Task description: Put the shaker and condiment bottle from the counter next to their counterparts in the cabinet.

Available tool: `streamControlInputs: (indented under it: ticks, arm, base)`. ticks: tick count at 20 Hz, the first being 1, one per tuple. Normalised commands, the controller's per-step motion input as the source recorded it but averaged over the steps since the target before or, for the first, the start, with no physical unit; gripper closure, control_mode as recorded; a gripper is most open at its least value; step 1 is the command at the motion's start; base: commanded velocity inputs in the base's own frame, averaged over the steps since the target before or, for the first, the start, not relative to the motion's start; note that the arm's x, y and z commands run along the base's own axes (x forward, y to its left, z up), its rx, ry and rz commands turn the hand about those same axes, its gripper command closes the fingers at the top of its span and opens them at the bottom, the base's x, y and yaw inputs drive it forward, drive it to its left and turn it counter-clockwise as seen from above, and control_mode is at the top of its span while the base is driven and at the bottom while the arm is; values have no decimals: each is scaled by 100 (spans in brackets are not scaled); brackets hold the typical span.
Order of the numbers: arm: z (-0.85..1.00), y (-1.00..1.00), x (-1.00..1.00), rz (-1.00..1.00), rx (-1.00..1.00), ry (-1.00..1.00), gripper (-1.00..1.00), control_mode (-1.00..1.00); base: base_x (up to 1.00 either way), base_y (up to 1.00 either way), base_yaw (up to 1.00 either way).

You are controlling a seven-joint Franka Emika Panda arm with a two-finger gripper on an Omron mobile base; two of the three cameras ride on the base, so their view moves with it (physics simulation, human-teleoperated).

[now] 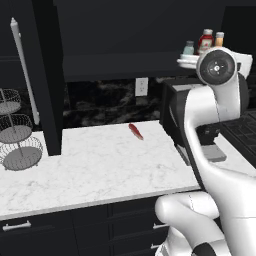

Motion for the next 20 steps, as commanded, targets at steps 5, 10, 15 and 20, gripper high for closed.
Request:
streamControlInputs:
  ticks: [5,10,15,20]
  arm:
    - [0,0,59,0,-3,0,100,-100]
    - [-6,0,57,0,-1,1,100,-100]
    - [-24,0,66,0,0,2,100,-100]
    - [-14,0,58,0,0,0,100,-100]
  base:
    - [0,0,0]
    - [0,0,0]
    - [0,0,0]
    - [0,0,0]
